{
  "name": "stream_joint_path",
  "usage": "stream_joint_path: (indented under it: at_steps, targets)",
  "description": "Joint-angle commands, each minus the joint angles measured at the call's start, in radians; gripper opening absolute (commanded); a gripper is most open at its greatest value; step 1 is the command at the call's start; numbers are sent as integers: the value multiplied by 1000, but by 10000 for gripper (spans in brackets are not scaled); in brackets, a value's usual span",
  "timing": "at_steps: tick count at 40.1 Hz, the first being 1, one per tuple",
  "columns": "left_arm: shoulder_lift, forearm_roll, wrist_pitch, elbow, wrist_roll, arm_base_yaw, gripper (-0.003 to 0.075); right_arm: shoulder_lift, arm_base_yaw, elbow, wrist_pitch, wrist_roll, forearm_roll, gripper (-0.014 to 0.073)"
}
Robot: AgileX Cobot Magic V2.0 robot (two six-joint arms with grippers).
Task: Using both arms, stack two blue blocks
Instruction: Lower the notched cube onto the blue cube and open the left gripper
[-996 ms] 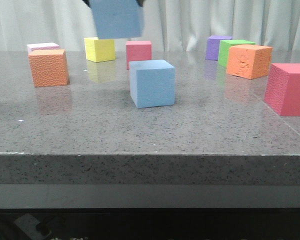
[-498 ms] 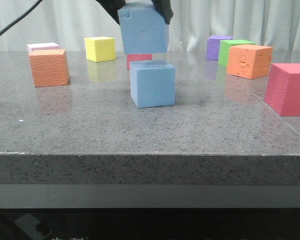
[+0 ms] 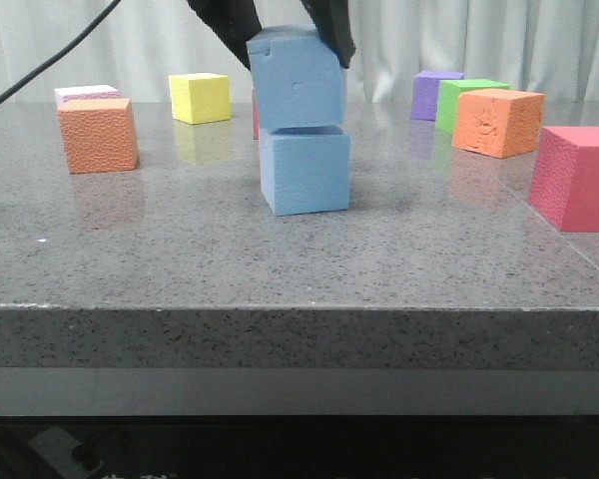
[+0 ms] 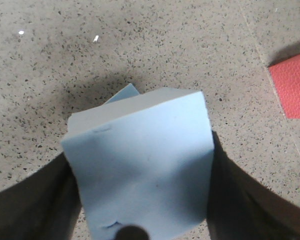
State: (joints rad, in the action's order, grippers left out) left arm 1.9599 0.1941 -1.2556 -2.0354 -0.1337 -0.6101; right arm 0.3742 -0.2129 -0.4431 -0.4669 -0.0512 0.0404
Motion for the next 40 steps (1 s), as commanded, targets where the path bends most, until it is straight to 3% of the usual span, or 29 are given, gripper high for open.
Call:
stream_joint_path:
  at_steps: [1,10,22,40]
  targets:
    - [-51,23,-30,-32,5,-5,270,4,6,-26,74,6,-9,-103]
    - [-51,23,-30,-32,5,-5,424,4,6,-26,74,6,-9,-103]
    - [-51,23,-30,-32,6,-5,558,4,6,-26,74,6,-9,-103]
    - [-51,23,-30,-32,6,-5,574,4,6,-26,74,6,-9,-103]
